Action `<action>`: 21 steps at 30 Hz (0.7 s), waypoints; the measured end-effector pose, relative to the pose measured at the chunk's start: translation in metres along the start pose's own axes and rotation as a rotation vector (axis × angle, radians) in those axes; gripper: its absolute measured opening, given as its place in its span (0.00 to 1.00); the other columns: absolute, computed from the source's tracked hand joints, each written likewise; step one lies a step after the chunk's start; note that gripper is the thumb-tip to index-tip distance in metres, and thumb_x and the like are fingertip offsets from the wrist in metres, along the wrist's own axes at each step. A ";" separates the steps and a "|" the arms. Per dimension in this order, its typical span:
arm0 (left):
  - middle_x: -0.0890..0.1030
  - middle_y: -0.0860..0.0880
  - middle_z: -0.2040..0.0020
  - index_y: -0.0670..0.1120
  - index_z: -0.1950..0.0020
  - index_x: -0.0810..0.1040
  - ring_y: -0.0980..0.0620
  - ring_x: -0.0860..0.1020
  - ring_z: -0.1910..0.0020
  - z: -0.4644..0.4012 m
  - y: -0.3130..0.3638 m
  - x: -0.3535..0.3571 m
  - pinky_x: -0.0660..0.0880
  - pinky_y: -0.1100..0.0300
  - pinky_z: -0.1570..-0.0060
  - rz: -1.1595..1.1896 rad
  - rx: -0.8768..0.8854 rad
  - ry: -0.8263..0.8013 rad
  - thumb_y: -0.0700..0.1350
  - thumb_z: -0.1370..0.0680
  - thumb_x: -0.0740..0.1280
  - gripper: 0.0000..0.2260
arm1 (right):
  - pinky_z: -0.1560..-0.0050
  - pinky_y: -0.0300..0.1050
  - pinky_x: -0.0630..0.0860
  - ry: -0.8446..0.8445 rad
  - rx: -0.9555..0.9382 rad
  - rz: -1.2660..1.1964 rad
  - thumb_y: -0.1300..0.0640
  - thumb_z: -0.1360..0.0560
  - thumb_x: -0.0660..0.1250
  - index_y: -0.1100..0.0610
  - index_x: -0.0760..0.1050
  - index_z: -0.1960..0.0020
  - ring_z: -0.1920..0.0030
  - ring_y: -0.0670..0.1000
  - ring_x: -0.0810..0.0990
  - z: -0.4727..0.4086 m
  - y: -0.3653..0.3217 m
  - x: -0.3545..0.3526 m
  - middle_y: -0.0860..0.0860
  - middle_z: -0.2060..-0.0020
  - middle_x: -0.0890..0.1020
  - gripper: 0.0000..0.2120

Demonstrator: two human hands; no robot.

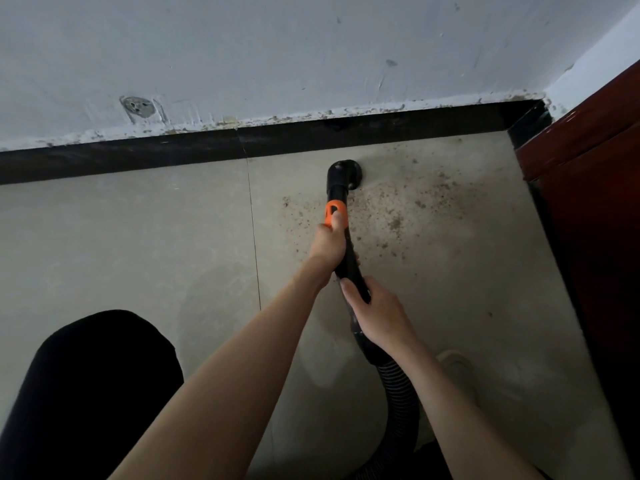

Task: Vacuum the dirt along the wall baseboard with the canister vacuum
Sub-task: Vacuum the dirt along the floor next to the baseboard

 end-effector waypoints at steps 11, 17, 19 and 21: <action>0.73 0.43 0.62 0.39 0.42 0.67 0.46 0.75 0.66 0.002 -0.003 -0.071 0.77 0.52 0.62 0.264 -0.054 0.132 0.56 0.18 0.51 0.21 | 0.68 0.43 0.68 -0.197 -0.107 0.067 0.36 0.22 0.57 0.49 0.70 0.60 0.70 0.48 0.75 -0.015 -0.057 0.025 0.47 0.70 0.75 0.18; 0.73 0.43 0.63 0.38 0.42 0.67 0.46 0.75 0.67 0.015 -0.015 -0.106 0.75 0.53 0.67 0.334 -0.081 0.211 0.55 0.18 0.51 0.21 | 0.57 0.54 0.78 -0.318 -0.103 0.096 0.37 0.22 0.57 0.53 0.71 0.58 0.63 0.56 0.81 -0.001 -0.087 0.039 0.53 0.65 0.81 0.20; 0.73 0.43 0.63 0.38 0.43 0.67 0.46 0.75 0.68 0.025 -0.024 -0.107 0.75 0.53 0.67 0.350 -0.094 0.208 0.55 0.18 0.51 0.20 | 0.55 0.55 0.78 -0.319 -0.099 0.128 0.36 0.22 0.57 0.55 0.72 0.55 0.61 0.58 0.82 0.011 -0.085 0.042 0.55 0.63 0.82 0.21; 0.72 0.43 0.64 0.38 0.45 0.67 0.46 0.75 0.68 0.035 -0.031 -0.104 0.75 0.53 0.68 0.370 -0.111 0.198 0.55 0.18 0.51 0.19 | 0.54 0.55 0.78 -0.313 -0.091 0.158 0.36 0.22 0.57 0.56 0.73 0.53 0.61 0.57 0.82 0.021 -0.080 0.042 0.55 0.62 0.82 0.23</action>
Point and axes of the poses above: each hand's wrist, its own z-axis away from the middle knuckle, its own x-axis out of the palm, y = z × x, the point moved 2 cm from there along -z, towards the middle knuckle
